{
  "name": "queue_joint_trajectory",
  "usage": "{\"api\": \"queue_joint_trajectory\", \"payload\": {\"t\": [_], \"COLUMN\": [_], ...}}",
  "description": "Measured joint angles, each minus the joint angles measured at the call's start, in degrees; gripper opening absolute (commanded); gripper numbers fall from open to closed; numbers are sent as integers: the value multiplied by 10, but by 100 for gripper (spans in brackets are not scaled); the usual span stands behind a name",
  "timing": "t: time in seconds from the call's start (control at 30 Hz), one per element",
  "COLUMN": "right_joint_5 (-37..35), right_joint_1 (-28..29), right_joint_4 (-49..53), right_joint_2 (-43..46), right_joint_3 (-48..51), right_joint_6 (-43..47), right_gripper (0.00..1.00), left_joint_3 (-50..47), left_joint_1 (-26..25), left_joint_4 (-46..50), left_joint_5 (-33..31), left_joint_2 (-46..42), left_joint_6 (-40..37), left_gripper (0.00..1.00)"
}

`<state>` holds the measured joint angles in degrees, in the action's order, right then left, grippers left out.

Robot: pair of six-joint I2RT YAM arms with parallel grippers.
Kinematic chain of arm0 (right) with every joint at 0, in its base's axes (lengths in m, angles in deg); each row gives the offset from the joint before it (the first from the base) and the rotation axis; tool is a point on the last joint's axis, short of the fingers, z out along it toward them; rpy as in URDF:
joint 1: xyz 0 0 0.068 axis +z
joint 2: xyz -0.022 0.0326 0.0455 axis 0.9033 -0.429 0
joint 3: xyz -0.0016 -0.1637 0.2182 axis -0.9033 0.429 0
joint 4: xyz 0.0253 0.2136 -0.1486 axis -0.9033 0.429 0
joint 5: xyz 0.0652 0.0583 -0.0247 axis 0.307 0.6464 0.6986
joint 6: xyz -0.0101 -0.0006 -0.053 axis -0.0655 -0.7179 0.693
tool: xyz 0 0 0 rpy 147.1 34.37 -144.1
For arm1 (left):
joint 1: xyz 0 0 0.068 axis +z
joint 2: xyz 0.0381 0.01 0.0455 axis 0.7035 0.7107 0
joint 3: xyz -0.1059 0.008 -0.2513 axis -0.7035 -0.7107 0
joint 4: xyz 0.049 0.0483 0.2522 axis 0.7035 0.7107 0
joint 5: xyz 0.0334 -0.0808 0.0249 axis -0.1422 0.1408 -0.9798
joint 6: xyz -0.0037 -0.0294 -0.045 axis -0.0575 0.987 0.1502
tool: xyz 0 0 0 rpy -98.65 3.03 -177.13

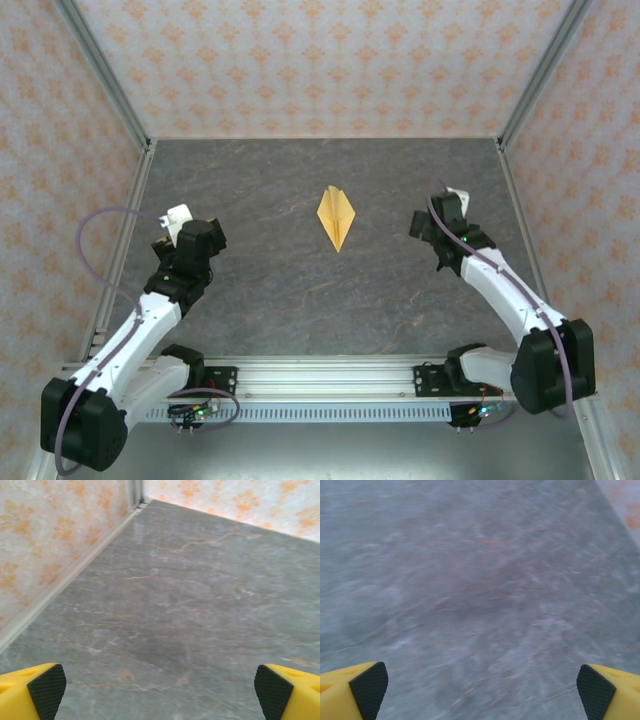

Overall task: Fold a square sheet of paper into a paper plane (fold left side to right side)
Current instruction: Reset both arms

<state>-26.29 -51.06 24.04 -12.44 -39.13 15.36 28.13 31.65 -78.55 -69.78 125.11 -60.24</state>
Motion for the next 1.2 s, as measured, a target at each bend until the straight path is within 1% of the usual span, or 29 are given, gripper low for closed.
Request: {"api": "queue_joint_trajectory", "payload": {"t": [0.1,0.17,0.23,0.3,0.4,0.43,0.5,0.63,0.73,0.83,0.97,1.2], "right_joint_5": [-16,-19,-20,-17,0,4,10,24,33,38,40,44], "right_joint_1": [-45,-72,-88,-91,-92,-92,-93,-98,-101,-106,-107,-107], "right_joint_4": [-107,-177,-250,-318,-401,-428,-484,-596,-605,-617,-626,-629], "right_joint_2": [9,-2,-30,-61,-96,-103,-115,-167,-194,-194,-194,-194], "right_joint_3": [93,141,169,186,192,193,197,216,219,219,219,219], "right_joint_6": [17,26,36,47,68,75,85,98,100,100,100,102], "right_gripper": [100,100,100,100,100,100,100,100,100,100,100,100], "left_joint_3": [-39,-50,-51,-52,-66,-76,-91,-122,-130,-126,-100,-94], "left_joint_1": [3,12,16,18,21,27,42,80,100,112,113,113], "left_joint_4": [-60,-97,-132,-169,-256,-286,-317,-391,-450,-499,-499,-505], "left_joint_5": [-30,-30,-23,-12,10,22,43,88,117,138,182,207], "left_joint_2": [33,65,94,118,156,170,189,197,212,263,323,325], "left_joint_6": [-40,-68,-90,-111,-137,-144,-151,-157,-156,-155,-161,-162], "left_gripper": [100,100,100,100,100,100,100,100,100,100,100,100]}}
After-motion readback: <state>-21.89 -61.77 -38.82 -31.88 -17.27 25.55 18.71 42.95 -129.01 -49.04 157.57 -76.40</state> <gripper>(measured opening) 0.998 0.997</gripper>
